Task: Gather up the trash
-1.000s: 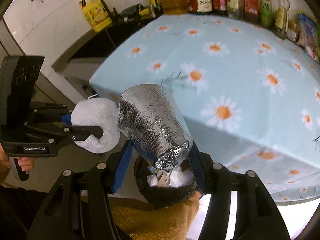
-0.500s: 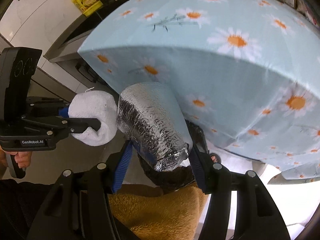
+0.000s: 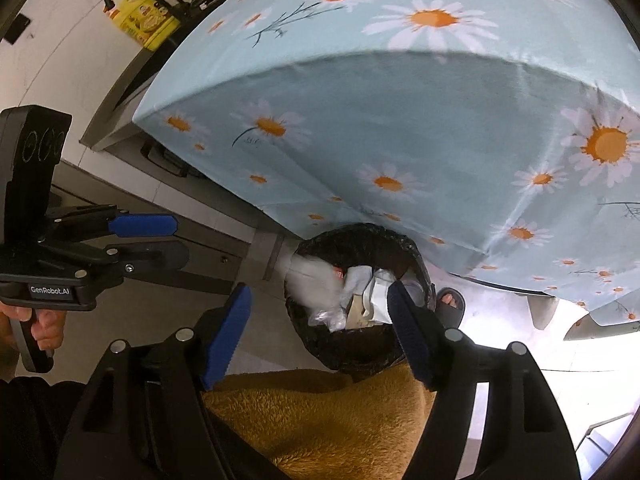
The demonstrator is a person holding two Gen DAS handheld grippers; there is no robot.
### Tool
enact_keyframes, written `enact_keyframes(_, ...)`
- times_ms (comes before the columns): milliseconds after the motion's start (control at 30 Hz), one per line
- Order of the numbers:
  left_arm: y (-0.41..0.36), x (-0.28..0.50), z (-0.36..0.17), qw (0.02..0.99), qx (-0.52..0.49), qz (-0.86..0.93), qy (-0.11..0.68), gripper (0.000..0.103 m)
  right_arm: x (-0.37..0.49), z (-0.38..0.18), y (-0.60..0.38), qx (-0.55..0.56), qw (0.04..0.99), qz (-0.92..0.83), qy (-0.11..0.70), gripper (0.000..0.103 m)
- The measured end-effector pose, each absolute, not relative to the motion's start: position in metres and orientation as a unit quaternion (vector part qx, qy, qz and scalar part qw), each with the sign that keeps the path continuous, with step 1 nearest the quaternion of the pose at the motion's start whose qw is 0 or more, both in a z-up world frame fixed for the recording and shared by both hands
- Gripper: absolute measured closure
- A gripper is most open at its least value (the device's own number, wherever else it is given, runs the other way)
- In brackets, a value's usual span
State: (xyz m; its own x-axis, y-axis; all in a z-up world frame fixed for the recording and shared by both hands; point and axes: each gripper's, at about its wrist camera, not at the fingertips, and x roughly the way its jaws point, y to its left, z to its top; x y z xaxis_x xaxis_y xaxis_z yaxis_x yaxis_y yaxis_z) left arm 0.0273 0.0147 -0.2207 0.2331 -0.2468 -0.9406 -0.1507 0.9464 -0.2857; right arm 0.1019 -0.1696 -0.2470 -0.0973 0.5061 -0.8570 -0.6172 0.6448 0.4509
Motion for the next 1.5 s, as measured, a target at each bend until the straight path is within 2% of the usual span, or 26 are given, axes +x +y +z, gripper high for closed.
enact_keyframes(533,0.023,0.017,-0.199,0.785,-0.171,-0.029,0.595,0.052,0.089,-0.215,-0.178,-0.04,0.693,0.407,0.593,0.031)
enact_keyframes(633,0.021,0.014,-0.189,0.791,-0.177,-0.04,0.585,0.051,0.085,-0.2,-0.178,-0.04,0.699,0.406,0.588,0.024)
enact_keyframes(667,0.02,0.013,-0.185,0.792,-0.177,-0.042,0.583,0.042,0.085,-0.195,-0.178,-0.034,0.698,0.41,0.586,0.024)
enact_keyframes(733,0.019,0.011,-0.177,0.798,-0.175,-0.037,0.575,0.034,0.084,-0.185,-0.179,-0.029,0.702,0.413,0.58,0.023)
enact_keyframes(1033,0.01,0.009,-0.132,0.824,-0.173,-0.034,0.538,0.034,0.087,-0.135,-0.192,-0.03,0.728,0.42,0.54,0.019)
enact_keyframes(1100,0.006,0.01,-0.121,0.831,-0.168,-0.031,0.53,0.034,0.092,-0.121,-0.199,-0.027,0.74,0.417,0.528,0.014)
enact_keyframes(1133,0.004,0.011,-0.115,0.835,-0.162,-0.027,0.526,0.031,0.094,-0.114,-0.203,-0.024,0.745,0.416,0.52,0.014)
enact_keyframes(1167,0.003,0.012,-0.109,0.838,-0.158,-0.024,0.522,0.023,0.097,-0.108,-0.206,-0.022,0.749,0.417,0.515,0.014)
enact_keyframes(1367,-0.008,0.016,-0.078,0.854,-0.155,-0.017,0.497,0.007,0.111,-0.076,-0.223,-0.014,0.771,0.404,0.492,0.008)
enact_keyframes(1500,-0.016,0.02,-0.058,0.863,-0.151,-0.013,0.482,0.007,0.124,-0.058,-0.232,-0.005,0.787,0.386,0.482,0.005)
